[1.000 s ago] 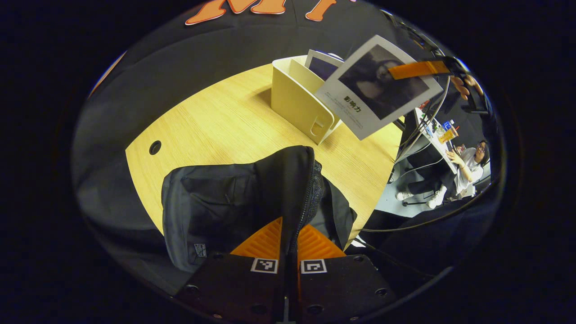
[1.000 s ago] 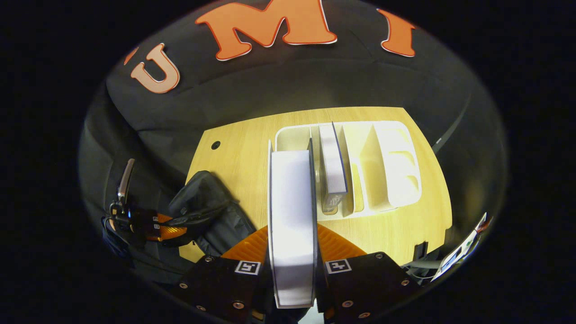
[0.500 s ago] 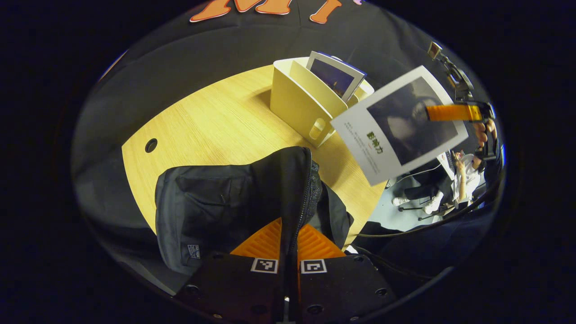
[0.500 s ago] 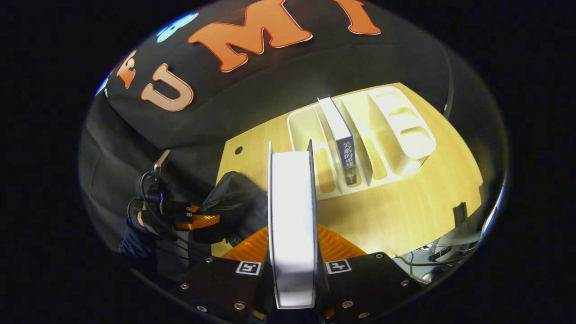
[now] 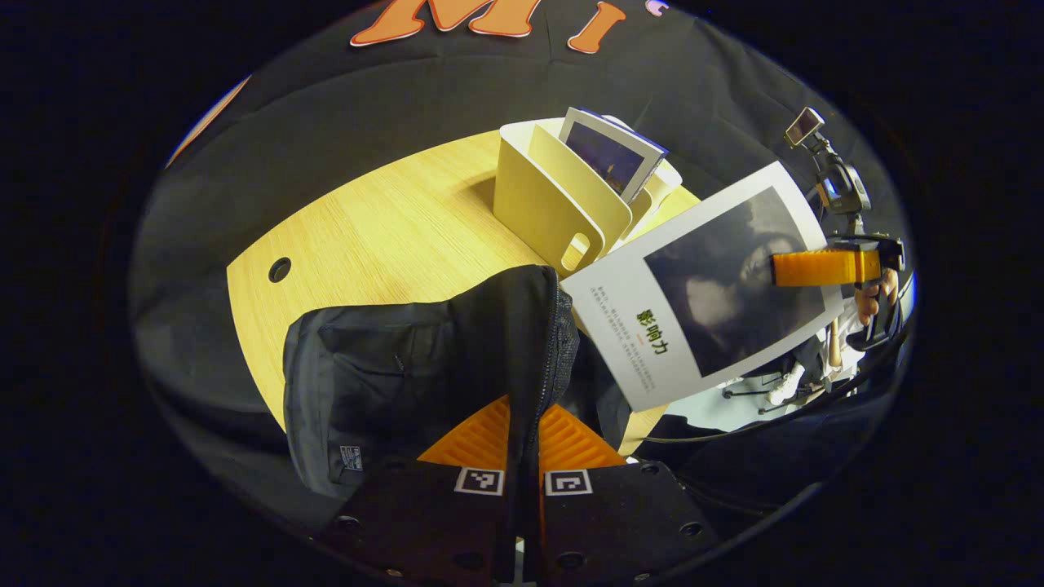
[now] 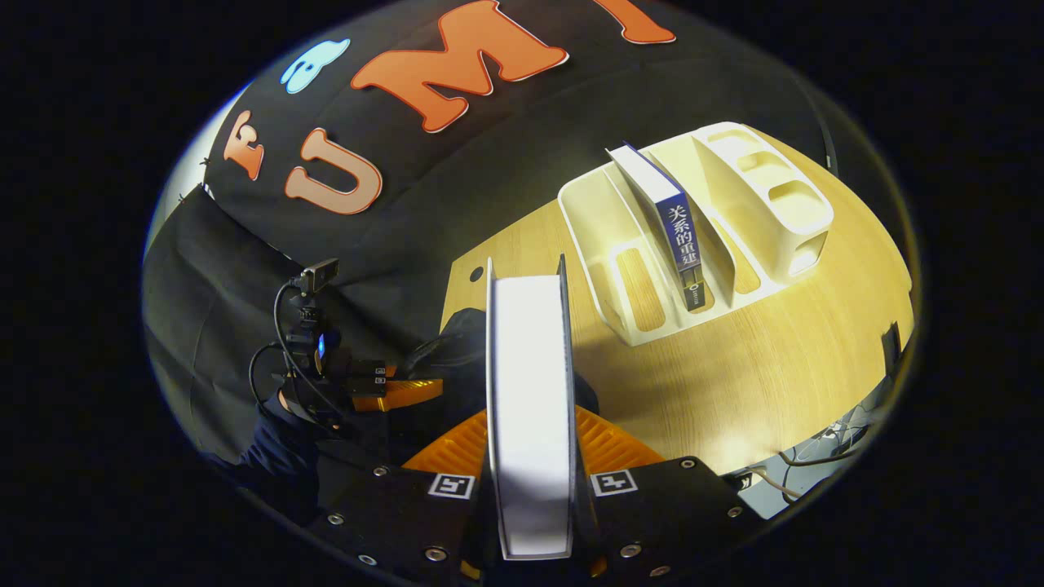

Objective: Open the schoolbag, grab two books from the bookshelf and put them into the schoolbag.

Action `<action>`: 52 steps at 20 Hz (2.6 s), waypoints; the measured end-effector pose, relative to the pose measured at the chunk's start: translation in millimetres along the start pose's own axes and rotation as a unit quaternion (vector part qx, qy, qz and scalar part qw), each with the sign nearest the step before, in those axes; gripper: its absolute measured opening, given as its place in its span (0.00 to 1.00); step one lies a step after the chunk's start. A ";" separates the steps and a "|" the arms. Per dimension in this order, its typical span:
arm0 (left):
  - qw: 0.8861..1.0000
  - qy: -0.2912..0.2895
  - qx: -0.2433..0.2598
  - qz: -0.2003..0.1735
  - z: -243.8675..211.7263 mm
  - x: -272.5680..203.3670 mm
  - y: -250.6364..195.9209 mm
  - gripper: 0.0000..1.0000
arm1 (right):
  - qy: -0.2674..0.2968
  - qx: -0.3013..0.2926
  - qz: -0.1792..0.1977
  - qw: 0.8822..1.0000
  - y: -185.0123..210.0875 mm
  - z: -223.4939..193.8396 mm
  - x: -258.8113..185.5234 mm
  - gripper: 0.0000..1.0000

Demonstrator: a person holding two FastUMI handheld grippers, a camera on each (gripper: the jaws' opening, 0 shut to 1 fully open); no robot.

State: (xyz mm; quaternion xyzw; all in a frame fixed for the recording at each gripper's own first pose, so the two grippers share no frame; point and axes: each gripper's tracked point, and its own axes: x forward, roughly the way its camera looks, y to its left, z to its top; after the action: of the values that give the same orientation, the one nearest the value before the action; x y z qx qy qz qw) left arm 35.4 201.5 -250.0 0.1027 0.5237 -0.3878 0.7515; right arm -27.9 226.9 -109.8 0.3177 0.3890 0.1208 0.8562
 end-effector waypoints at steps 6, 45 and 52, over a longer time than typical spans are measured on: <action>1.000 -0.012 -0.016 0.001 4.4 2.4 -3.6 0.04 | -0.010 0.063 0.031 0.997 11.3 -19.3 38.7 0.37; 0.997 -0.051 -0.048 -0.012 34.9 22.3 -33.0 0.05 | -0.081 0.221 0.104 0.966 41.1 -60.3 195.0 0.49; 0.997 -0.054 -0.055 0.003 33.8 22.7 -23.6 0.05 | 0.073 0.160 0.039 0.984 28.3 -99.6 191.1 0.74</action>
State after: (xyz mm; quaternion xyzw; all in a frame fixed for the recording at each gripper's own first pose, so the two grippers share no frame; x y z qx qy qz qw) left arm 46.4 155.8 -249.1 0.0422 0.5024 -0.3613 0.7844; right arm 26.9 380.3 -253.7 0.4557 0.4517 0.1133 0.7586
